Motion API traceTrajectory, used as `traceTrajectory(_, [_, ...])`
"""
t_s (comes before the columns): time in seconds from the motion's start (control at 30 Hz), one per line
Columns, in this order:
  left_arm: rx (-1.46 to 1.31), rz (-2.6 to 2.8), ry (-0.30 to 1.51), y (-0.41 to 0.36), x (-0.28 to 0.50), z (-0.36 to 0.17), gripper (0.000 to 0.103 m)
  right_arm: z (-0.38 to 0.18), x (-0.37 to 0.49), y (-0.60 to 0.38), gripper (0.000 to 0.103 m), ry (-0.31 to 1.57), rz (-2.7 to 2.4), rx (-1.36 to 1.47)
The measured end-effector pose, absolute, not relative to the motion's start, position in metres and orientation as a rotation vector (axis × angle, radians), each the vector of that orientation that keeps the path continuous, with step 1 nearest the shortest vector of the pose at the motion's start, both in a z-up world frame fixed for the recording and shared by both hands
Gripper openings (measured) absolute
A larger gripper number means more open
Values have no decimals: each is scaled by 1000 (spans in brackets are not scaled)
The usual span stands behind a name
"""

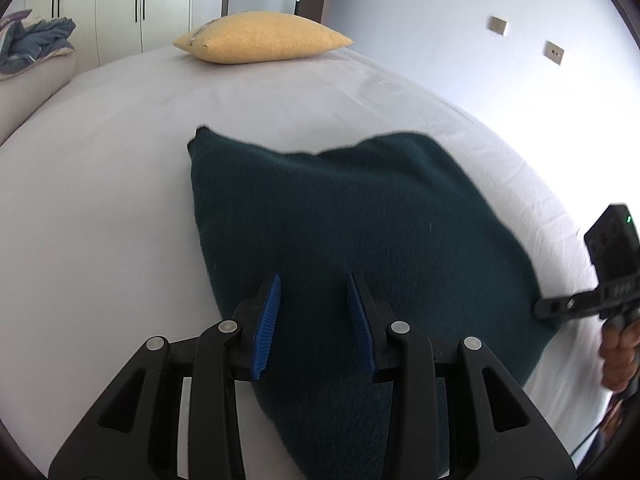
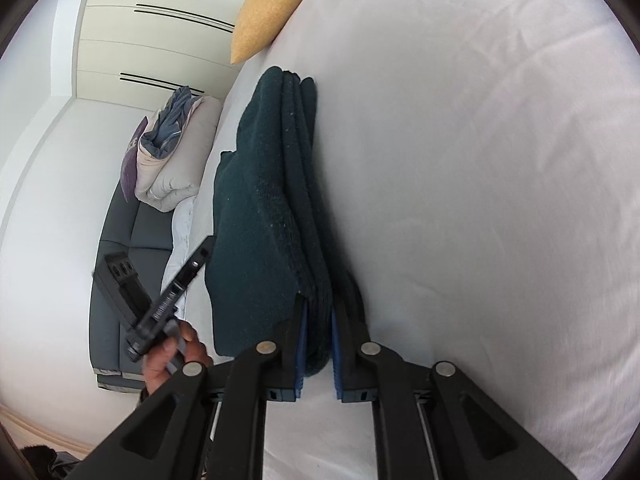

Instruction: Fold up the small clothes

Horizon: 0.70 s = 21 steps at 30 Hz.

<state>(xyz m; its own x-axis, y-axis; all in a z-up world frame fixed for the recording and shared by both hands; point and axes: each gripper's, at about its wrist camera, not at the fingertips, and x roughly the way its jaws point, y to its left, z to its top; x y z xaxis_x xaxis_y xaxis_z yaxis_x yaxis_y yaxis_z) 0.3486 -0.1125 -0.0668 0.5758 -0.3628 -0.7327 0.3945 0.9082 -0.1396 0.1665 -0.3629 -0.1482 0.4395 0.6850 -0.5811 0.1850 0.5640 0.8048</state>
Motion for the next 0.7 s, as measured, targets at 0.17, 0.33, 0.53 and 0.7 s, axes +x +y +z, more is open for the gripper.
traceTrajectory(0.17, [40,-467,868,-111,351,-73,34,-154,171,-365,8,1104,414,961])
traceTrajectory(0.33, [-63,-585,876,-87,336,-57,69,-146,160,-378,15,1098,408,938])
traceTrajectory(0.53, [-290,-683,984,-40,325,-83,80,-118,151,-403,39,1039,338,904])
traceTrajectory(0.7, [-621,-751,938,-10,348,-81,80,-95,194,-388,58,966,407,883])
